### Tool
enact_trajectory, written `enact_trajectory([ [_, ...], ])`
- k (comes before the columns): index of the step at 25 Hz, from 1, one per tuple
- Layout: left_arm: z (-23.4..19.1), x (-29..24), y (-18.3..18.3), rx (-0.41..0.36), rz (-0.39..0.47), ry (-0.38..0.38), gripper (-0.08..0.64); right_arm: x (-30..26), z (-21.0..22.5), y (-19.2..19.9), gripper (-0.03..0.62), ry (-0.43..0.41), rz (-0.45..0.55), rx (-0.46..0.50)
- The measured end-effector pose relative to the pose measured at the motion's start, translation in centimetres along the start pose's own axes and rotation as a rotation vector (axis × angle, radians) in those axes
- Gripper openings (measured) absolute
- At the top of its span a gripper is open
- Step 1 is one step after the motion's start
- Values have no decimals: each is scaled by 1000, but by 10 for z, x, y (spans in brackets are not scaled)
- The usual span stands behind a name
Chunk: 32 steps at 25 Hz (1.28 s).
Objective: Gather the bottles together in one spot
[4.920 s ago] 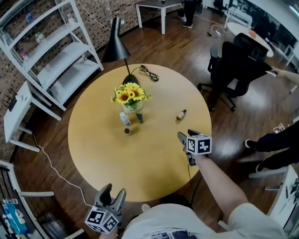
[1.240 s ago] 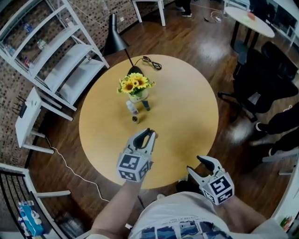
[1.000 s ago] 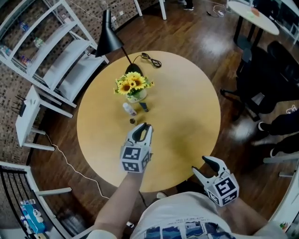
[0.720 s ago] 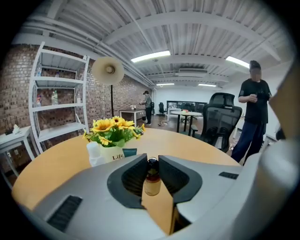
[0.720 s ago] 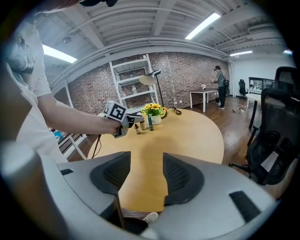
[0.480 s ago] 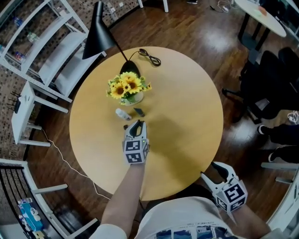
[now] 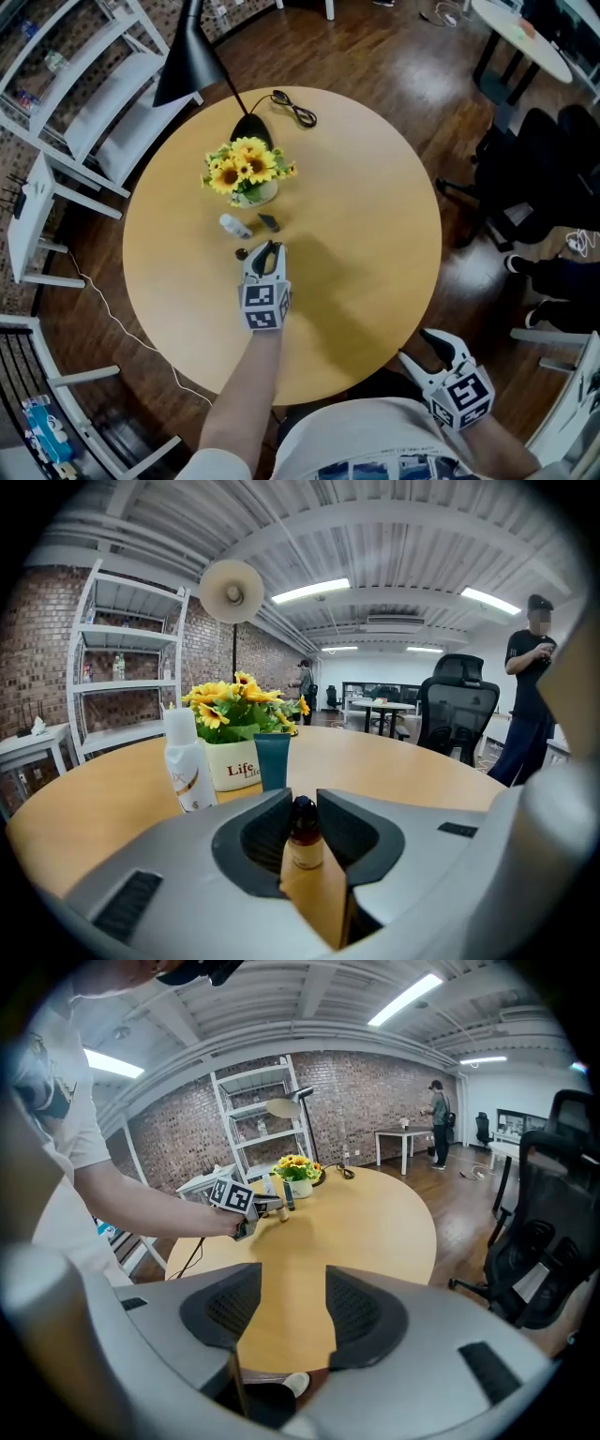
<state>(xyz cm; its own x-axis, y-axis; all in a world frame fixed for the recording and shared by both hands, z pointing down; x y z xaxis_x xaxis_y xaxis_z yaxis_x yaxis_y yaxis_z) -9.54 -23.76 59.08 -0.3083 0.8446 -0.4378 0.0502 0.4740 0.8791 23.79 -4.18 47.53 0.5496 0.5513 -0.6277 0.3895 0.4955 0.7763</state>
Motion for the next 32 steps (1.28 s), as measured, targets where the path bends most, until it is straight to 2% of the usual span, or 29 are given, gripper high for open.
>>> enact_trajectory([
  [1,1,1,0,-1,2,5,68,0,0,0,241,3,-2,4],
  [2,1,2,-1,-2,4,8,100,1,-1,0,241,3,-5,8],
  [3,2,4,-2,-6,4,12,169,1,-3,-1,241,0,-6,12],
  [4,3,8,-3,-14,3,17,193,1,-6,-1,241,-6,-6,16],
  [8,9,39,-15,-59,32,52,193,2,-24,-8,241,-23,11,43],
  [10,12,64,-21,-42,56,73,193,2,-37,-11,241,-28,31,52],
  [13,16,118,-26,19,83,113,193,2,-62,-15,242,-39,68,64],
  [18,9,237,-21,84,103,164,195,6,-126,-26,245,-78,116,98],
  [22,-7,331,-4,147,83,198,195,8,-185,-30,268,-127,143,129],
  [28,-24,440,37,183,33,208,195,20,-263,-24,268,-93,150,123],
  [32,-25,490,56,173,31,255,201,35,-303,-12,268,-54,156,92],
])
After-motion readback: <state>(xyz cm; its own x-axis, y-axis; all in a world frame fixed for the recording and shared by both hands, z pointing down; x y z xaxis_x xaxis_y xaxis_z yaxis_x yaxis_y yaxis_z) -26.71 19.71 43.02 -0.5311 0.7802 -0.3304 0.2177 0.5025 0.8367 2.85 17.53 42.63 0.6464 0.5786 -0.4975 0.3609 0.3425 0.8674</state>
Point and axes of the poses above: the fingertips, and each gripper's own axes: x backward along the fingers, z to its right, y out of its underside, the point moved 9 cm from there along x, backward along the fingers, and after that the axes turned 11 degrees about x, right-handed, at the moved point
